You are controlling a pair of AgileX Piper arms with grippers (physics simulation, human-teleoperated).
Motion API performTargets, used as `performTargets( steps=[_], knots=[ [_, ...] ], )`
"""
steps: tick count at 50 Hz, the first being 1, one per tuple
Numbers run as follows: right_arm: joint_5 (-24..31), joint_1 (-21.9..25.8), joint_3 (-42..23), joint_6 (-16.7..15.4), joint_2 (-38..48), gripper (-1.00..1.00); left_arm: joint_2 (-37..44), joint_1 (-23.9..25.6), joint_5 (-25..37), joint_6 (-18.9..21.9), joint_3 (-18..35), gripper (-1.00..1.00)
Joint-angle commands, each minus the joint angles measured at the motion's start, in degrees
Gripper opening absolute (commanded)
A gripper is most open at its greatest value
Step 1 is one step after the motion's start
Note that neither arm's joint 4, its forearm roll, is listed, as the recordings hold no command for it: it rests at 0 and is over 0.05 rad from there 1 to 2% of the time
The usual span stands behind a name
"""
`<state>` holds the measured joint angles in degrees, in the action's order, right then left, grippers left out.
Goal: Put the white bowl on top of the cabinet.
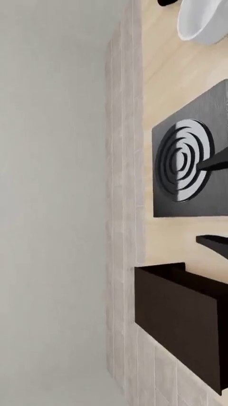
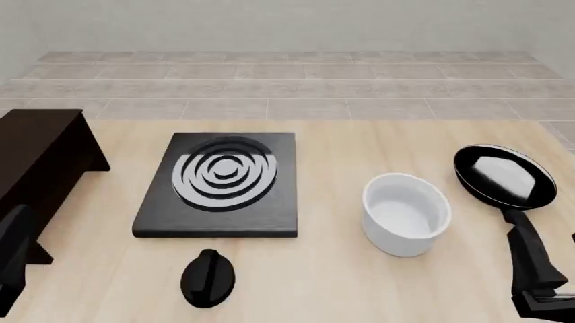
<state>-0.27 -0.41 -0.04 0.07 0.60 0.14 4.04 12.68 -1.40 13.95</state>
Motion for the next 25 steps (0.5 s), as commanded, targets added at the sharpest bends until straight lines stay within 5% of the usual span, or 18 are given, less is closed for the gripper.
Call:
performTargets(
  steps=[1, 14, 25],
  knots=[
    [0.05, -0.07, 0.00, 0.11, 0.06, 1.00, -0.01, 4.15, 5.78, 0.18, 5.13, 1.00],
    [0.58, -0.06, 0.02, 0.50, -0.14, 1.00, 13.04, 14.82, -2.15, 5.87, 7.43, 1.00],
    [0.92, -0.26, 0.02, 0.73, -0.49, 1.00, 22.79, 19.01, -7.44, 4.20, 10.87, 1.00]
  ],
)
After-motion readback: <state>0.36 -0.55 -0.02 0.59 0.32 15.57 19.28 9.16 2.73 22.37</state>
